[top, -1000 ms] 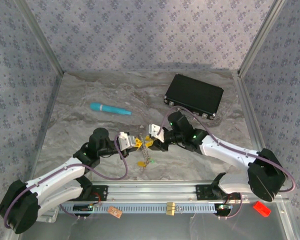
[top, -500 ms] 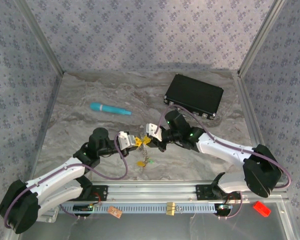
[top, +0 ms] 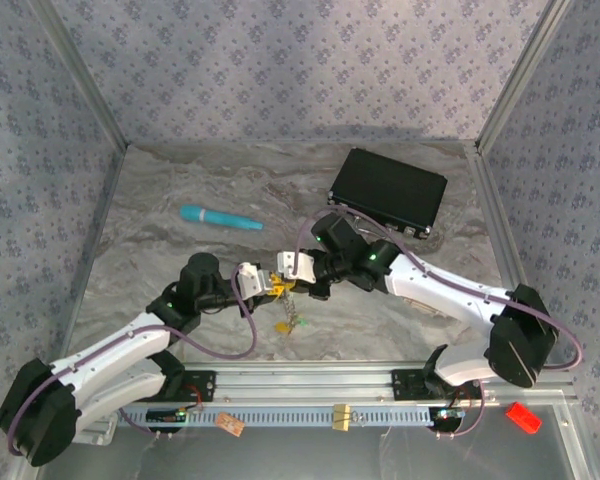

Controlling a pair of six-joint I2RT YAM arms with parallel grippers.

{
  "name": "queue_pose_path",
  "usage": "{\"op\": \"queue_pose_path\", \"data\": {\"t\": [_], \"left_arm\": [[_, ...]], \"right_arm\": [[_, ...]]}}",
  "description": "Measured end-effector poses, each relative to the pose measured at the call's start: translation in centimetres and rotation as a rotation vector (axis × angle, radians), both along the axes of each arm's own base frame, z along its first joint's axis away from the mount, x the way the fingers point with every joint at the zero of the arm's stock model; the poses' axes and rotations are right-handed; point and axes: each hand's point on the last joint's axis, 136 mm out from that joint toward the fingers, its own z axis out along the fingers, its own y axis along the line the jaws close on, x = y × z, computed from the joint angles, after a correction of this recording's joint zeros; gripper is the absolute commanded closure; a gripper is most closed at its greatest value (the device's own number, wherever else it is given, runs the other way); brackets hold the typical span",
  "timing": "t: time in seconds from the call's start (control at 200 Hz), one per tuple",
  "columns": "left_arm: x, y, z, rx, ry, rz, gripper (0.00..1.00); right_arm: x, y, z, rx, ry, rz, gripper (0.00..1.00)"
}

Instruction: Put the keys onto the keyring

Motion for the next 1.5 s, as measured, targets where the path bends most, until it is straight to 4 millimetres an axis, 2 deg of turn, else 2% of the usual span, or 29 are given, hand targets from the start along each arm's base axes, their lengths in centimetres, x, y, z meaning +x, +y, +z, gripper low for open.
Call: {"op": "queue_pose_path", "data": {"t": [0.085,0.19,0.245,0.41,0.63,0.785,0.954,1.009,1.104,1.264,1.504], "left_arm": [[-0.1,0.0,-0.3,0.01,0.01,-0.006,0.97],[-0.1,0.0,-0.4,0.011,0.011,-0.01,1.0],[-0.2,-0.1,-0.3,0.008,0.009,-0.013,1.0],[-0.1,-0.3,0.2,-0.015,0.001,-0.011,1.0],[0.1,-0.4,0.6,-0.035,-0.006,-0.004,1.0],[0.2,-0.5,0.9,-0.045,-0.01,-0.002,1.0],[0.3,-0.5,0.9,-0.047,-0.009,0.003,0.99],[0.3,-0.4,0.9,-0.047,-0.006,0.007,0.91],[0.4,-0.4,0.8,-0.044,-0.008,0.01,0.83],[0.3,-0.3,0.5,-0.028,-0.01,0.008,0.79],[0.2,-0.2,0.0,-0.002,-0.003,0.003,0.8]], "right_arm": [[-0.1,0.0,-0.3,-0.02,-0.005,0.009,1.0],[-0.1,-0.1,-0.3,-0.016,0.003,0.005,0.81],[0.2,-0.2,-0.2,0.007,0.008,-0.006,0.77],[0.9,-1.3,0.0,0.096,0.079,-0.049,0.76],[0.7,-1.1,0.1,0.151,0.137,-0.047,0.75],[0.6,-0.7,0.4,0.172,0.153,-0.041,0.81],[0.5,-0.6,0.5,0.182,0.164,-0.036,1.0],[0.5,-0.6,0.5,0.181,0.163,-0.035,1.0],[0.4,-0.7,0.3,0.17,0.161,-0.035,1.0],[0.2,-0.9,-0.3,0.08,0.125,-0.03,1.0],[-0.1,-0.6,-0.7,-0.02,0.059,0.005,1.0]]}}
